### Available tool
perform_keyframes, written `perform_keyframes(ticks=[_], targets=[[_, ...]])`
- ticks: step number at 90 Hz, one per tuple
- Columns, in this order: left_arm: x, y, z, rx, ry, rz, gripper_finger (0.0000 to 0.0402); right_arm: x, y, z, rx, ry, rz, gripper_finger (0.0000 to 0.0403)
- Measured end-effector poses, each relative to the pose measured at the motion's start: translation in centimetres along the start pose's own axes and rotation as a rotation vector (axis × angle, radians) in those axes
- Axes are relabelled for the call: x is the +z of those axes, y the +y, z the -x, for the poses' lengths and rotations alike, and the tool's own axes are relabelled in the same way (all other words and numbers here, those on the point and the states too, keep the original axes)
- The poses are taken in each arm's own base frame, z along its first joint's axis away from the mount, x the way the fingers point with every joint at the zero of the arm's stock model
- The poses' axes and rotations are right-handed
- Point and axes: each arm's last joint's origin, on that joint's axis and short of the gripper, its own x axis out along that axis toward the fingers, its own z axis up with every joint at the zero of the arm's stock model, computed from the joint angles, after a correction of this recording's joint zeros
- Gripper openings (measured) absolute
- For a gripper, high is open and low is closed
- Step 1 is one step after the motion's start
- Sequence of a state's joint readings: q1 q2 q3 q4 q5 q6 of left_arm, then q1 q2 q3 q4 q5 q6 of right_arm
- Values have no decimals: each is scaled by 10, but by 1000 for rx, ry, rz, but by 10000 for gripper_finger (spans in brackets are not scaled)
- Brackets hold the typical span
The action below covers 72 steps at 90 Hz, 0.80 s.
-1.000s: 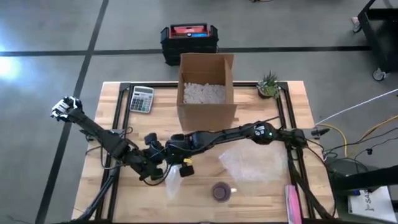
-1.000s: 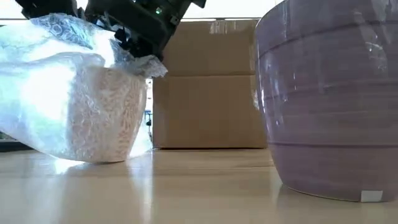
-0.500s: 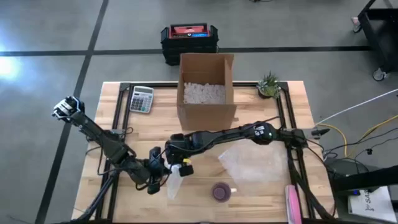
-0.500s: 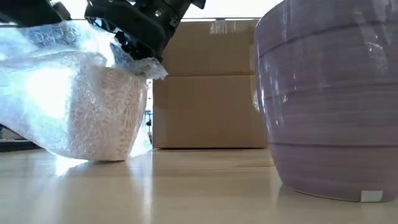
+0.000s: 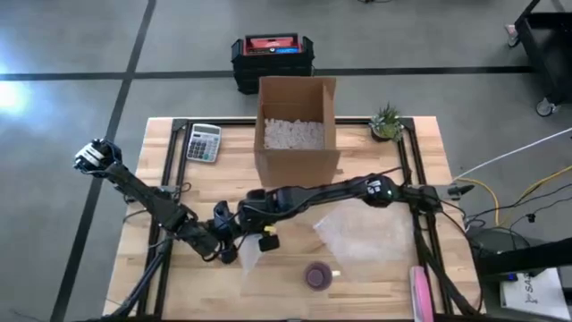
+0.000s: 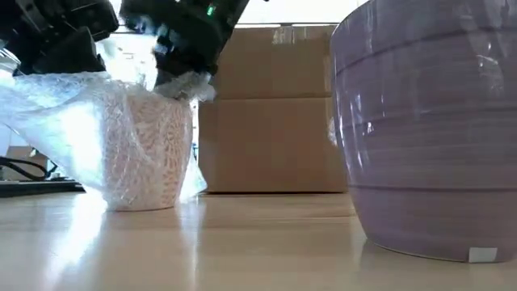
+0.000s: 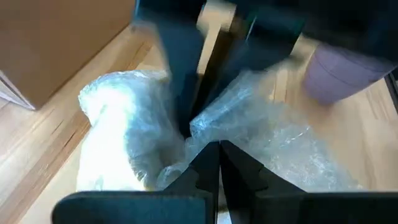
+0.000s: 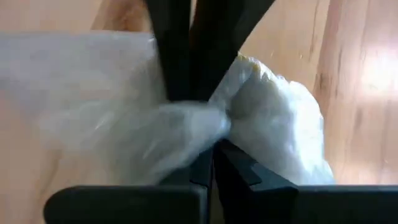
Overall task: Wrap mug
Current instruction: Wrap the yellow mug with bubble wrap
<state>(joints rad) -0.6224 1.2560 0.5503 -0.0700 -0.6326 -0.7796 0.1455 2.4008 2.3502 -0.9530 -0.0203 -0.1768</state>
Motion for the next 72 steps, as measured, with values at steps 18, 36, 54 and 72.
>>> perform_keyframes(ticks=[18,36,54,72], targets=[[3,-2,1,-5,-3,-5,0,10,0,48,13,-81,1,0],[4,-2,1,-6,-12,-1,0,10,3,13,30,-86,-12,0],[26,-7,20,-77,4,1,0,-6,3,-29,17,22,-33,0],[43,-16,48,-175,131,12,0,-3,2,-33,6,-8,-35,0]])
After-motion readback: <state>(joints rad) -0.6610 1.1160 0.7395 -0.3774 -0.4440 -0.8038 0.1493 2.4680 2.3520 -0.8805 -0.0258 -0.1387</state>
